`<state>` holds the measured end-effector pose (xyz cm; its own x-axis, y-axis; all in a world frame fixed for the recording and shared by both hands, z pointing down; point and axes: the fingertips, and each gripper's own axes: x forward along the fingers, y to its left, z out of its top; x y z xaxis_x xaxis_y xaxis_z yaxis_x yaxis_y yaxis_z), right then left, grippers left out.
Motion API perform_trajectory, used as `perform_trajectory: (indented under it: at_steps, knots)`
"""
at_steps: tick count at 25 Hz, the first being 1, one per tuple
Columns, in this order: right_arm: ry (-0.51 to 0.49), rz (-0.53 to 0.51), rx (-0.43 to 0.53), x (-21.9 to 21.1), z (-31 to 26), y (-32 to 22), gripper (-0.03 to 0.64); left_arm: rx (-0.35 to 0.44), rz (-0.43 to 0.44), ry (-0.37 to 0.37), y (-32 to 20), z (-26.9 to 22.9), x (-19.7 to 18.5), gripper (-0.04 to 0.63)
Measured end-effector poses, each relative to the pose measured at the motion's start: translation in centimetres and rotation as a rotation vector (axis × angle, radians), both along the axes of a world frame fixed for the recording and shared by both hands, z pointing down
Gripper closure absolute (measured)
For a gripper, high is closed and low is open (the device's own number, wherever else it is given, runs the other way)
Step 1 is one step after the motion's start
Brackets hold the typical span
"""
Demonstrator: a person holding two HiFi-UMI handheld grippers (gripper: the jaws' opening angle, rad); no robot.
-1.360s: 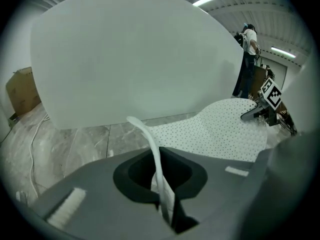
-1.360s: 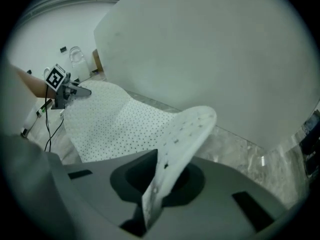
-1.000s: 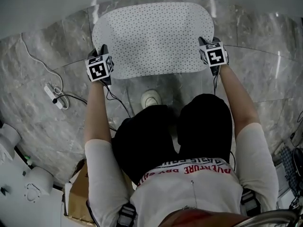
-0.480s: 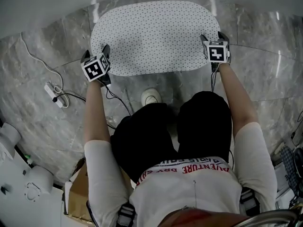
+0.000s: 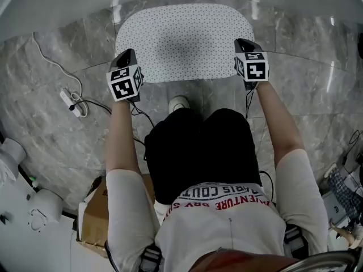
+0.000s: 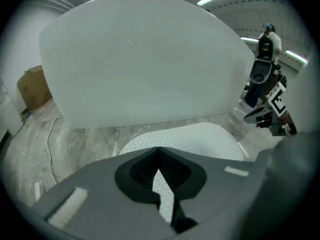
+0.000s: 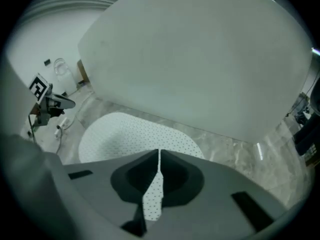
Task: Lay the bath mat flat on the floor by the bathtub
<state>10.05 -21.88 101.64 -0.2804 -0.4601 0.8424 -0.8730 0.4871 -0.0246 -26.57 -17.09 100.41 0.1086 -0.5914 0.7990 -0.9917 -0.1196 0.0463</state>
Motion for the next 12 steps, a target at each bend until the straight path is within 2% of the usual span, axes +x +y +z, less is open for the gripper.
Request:
perform_trajectory:
  at_steps: [3, 7, 12]
  knots:
    - [-0.046, -0.046, -0.017, -2.0, -6.1, 2.0, 0.606, -0.015, 0.06, 0.057, 1.5, -6.1, 3.1, 0.584]
    - [-0.083, -0.085, 0.001, -4.0, -15.7, 3.2, 0.606, -0.017, 0.104, 0.097, 1.8, -15.2, 5.6, 0.584]
    - [-0.124, -0.084, 0.019, -5.4, -27.6, 3.4, 0.606, 0.015, 0.087, 0.119, 1.0, -26.8, 6.8, 0.584]
